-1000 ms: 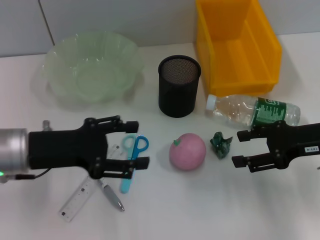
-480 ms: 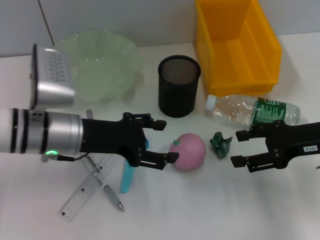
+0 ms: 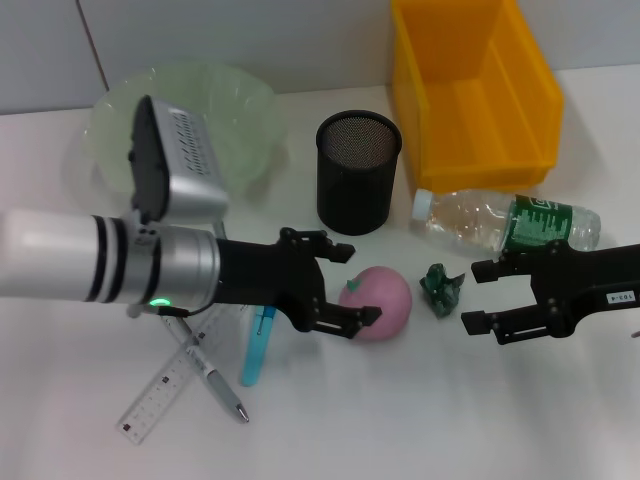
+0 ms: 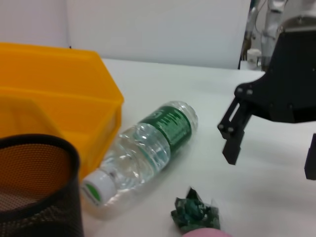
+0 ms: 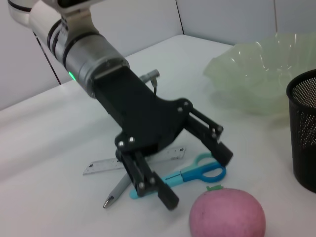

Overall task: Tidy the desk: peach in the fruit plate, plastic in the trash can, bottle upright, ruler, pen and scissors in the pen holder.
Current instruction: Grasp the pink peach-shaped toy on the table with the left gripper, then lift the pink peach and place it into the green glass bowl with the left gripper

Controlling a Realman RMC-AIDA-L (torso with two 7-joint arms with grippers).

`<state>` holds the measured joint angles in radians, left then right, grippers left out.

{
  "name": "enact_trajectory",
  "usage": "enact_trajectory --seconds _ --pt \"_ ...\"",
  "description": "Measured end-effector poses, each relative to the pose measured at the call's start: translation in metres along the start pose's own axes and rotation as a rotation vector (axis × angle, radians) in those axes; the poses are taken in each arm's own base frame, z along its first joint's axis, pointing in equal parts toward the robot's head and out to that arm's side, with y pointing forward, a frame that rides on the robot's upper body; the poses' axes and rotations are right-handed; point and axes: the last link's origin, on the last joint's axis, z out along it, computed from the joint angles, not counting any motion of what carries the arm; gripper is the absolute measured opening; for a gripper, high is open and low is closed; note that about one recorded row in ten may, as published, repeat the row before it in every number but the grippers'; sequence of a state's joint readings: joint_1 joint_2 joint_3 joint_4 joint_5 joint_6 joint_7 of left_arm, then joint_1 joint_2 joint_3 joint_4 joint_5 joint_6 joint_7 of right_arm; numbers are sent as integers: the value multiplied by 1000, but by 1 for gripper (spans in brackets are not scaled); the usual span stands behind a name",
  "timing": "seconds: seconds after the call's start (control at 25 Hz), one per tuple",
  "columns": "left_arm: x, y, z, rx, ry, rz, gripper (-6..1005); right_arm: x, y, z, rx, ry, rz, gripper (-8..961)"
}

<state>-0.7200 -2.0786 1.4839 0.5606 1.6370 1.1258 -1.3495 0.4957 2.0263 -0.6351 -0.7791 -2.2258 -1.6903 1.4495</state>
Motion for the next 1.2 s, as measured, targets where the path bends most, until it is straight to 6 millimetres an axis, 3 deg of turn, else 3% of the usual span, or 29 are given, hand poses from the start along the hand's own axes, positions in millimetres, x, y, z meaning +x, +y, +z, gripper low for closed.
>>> enact_trajectory --seconds 0.36,0.8,0.96,1.2 --pt "-4 5 25 45 -81 47 847 -1 0 0 1 -2 -2 788" --pt "-4 5 27 55 -80 35 840 0 0 0 3 -5 0 788" --pt "-3 5 26 64 -58 16 638 0 0 0 3 -5 -1 788" --pt "-3 6 27 55 -58 14 511 1 0 0 4 -5 -2 788"
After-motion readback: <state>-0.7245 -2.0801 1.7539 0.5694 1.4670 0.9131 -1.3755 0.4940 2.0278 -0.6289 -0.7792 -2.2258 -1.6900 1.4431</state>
